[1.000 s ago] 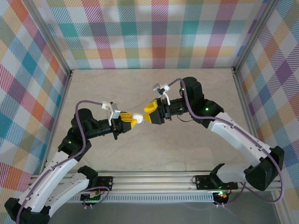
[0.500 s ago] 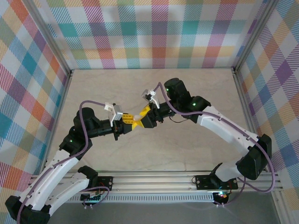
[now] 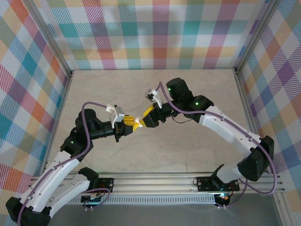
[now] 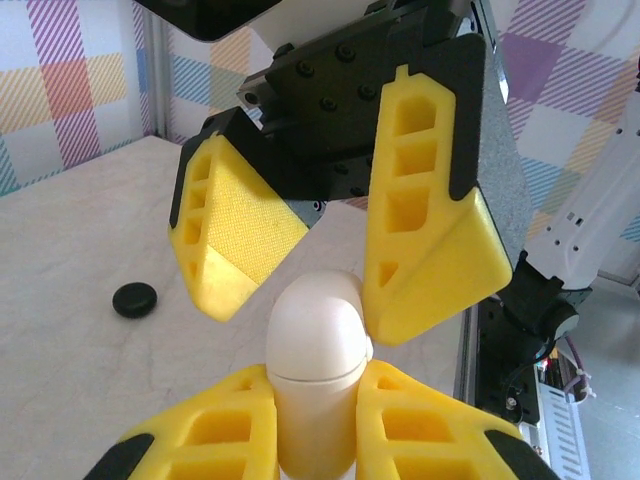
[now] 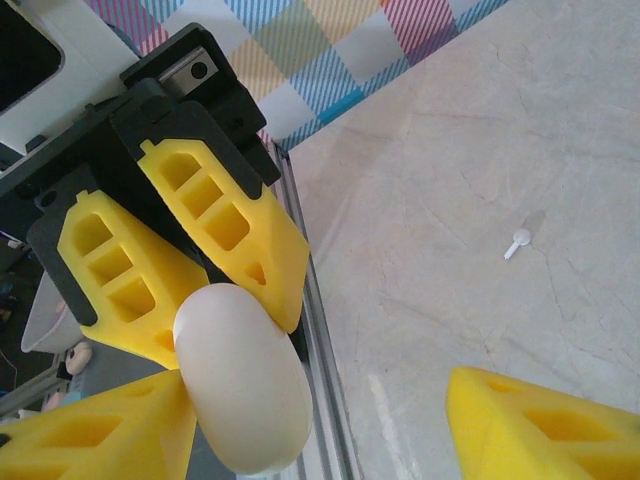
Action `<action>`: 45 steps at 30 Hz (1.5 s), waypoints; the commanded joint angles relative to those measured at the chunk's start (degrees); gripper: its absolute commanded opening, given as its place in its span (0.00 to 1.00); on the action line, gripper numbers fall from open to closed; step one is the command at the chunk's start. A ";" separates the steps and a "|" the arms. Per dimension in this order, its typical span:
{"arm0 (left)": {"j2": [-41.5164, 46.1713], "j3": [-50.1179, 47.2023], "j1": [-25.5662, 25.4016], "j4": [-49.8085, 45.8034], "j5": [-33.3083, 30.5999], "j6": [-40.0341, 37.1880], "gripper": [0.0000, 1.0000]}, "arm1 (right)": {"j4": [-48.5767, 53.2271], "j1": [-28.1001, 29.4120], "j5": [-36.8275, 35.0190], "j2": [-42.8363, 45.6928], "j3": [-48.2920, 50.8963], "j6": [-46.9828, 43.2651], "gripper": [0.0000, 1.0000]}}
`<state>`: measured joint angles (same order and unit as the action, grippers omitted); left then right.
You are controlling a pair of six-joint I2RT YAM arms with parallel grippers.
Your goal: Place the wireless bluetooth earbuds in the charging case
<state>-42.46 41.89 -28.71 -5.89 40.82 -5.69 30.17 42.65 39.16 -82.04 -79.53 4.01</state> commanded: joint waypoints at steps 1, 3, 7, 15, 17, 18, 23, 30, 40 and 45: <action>2.54 -0.36 -0.45 1.80 5.16 -1.36 0.00 | -0.96 -2.29 -4.26 -1.37 -1.28 2.03 0.65; 2.77 -0.56 -0.45 2.29 5.41 -0.95 0.00 | -1.02 -2.32 -4.47 -1.37 -1.26 2.22 0.65; 3.47 -1.26 -0.46 3.86 5.51 -0.11 0.00 | -1.37 -2.90 -5.34 -1.37 -0.99 3.31 0.65; 3.65 -1.99 -0.43 2.95 1.85 0.24 0.00 | -1.95 -3.21 -3.52 -1.22 -0.46 4.84 0.65; 3.61 -2.48 -0.39 1.63 -0.02 0.24 0.00 | -2.09 -3.19 -3.39 -0.79 -0.42 5.25 0.65; 3.68 -2.95 -0.39 1.26 -0.95 0.53 0.00 | -2.18 -3.21 -3.39 -0.39 -0.36 5.46 0.65; 4.76 -5.63 -0.38 -0.38 -5.78 2.80 0.00 | -2.29 -3.79 -5.44 1.28 0.22 7.50 0.66; 9.07 -10.19 -0.38 -2.63 -11.07 5.23 0.00 | -2.08 -5.78 -13.87 -1.78 2.43 13.55 0.70; 20.12 -13.80 -0.38 -8.98 -18.73 5.69 0.00 | -5.52 -7.19 -6.75 -18.39 0.23 22.59 0.44; 21.96 -14.13 -0.38 -12.20 -19.70 7.20 0.00 | -2.79 -7.15 -13.25 -27.19 -3.40 24.65 0.42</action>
<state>-21.39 28.32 -28.84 -14.94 22.81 -0.08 26.63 35.62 28.53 -106.04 -79.20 25.91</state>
